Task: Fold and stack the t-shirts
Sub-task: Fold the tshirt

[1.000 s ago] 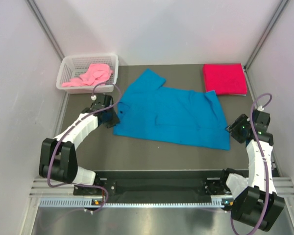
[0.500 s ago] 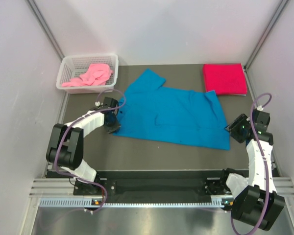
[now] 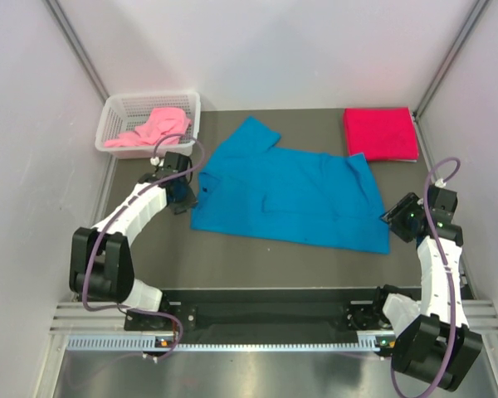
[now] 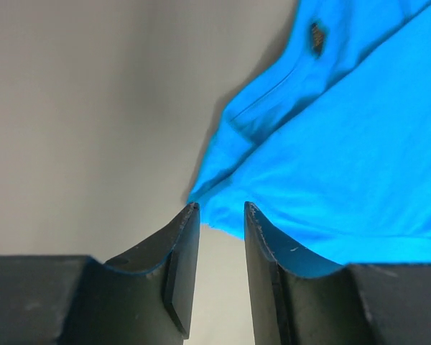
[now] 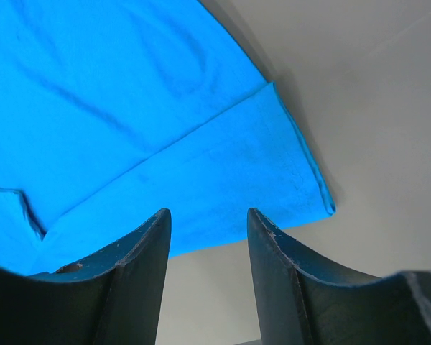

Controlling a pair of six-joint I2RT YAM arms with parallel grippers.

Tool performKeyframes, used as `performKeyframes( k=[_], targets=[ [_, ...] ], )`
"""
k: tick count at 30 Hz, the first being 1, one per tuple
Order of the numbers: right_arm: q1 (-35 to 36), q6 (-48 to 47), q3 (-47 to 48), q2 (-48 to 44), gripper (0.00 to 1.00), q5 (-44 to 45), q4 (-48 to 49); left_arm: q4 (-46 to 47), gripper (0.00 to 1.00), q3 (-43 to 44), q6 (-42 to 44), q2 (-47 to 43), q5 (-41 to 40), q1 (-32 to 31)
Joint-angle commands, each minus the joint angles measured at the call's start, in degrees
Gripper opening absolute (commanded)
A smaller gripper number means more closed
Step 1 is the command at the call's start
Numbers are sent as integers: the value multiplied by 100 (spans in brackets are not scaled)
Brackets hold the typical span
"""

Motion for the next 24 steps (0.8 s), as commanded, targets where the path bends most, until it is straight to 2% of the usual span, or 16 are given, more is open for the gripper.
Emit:
performKeyframes(
  k=[1,4,9,24],
  targets=[
    [-14,-36,134,-145,47,-89,102,71,36,-527,-171,-289,600,275],
    [-23,-54,151,-163,47,-97,75,677,36,-1019,-347,-465,1171,425],
    [-14,-62,134,-163,47,-106,75,1345,36,-1486,-637,-606,1262,434],
    [-14,-98,107,-128,47,-71,93,1645,34,-1723,-857,-405,1016,425]
  ],
)
